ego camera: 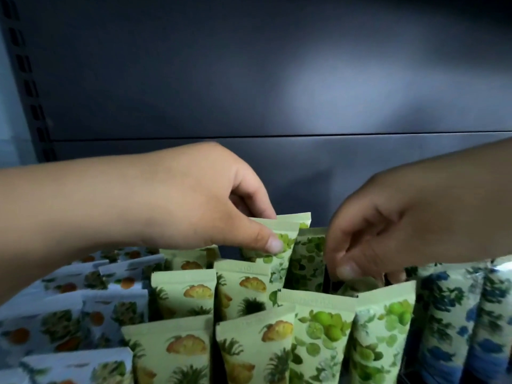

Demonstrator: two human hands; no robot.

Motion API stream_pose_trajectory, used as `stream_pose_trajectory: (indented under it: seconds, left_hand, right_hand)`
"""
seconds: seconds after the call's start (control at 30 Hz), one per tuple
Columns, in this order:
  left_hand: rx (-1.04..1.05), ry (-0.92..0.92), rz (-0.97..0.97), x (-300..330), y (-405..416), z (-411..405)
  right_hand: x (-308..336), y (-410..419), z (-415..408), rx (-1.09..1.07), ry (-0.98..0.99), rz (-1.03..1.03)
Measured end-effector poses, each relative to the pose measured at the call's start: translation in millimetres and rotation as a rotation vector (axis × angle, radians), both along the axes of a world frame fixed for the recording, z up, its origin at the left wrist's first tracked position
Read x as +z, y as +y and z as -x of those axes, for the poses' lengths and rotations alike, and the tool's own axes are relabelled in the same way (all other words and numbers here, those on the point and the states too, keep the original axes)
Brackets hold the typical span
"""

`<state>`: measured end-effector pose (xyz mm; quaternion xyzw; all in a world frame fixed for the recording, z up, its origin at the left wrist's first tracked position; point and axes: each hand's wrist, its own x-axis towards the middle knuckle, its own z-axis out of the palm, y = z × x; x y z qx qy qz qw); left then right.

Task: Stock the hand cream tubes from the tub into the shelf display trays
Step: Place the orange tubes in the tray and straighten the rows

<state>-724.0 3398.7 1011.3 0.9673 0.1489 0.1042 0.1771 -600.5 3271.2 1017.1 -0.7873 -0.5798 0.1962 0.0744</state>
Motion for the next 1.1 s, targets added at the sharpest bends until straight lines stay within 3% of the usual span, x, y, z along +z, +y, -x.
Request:
stream_pose_trajectory:
  seconds: [0.17,0.47,0.83,1.1]
  left_hand:
    - [0.003,-0.006,0.009,-1.9,1.6,-0.2]
    - [0.026,-0.035,-0.013,0.0,4.0,1.2]
    - [-0.026,-0.030,0.019,-3.9,3.0,-1.1]
    - [-0.027,-0.039,-0.004,-0.1,-3.5,-0.8]
  right_hand:
    - [-3.6,7.3,1.4,-0.101,-0.002,0.056]
    - [25.3,7.6,0.7,-0.129,0.014,-0.271]
    - [8.7,11.1,-3.1,-0.285,0.210,-0.120]
    - [2.9,10.5,-3.4,-0.173,0.002,-0.105]
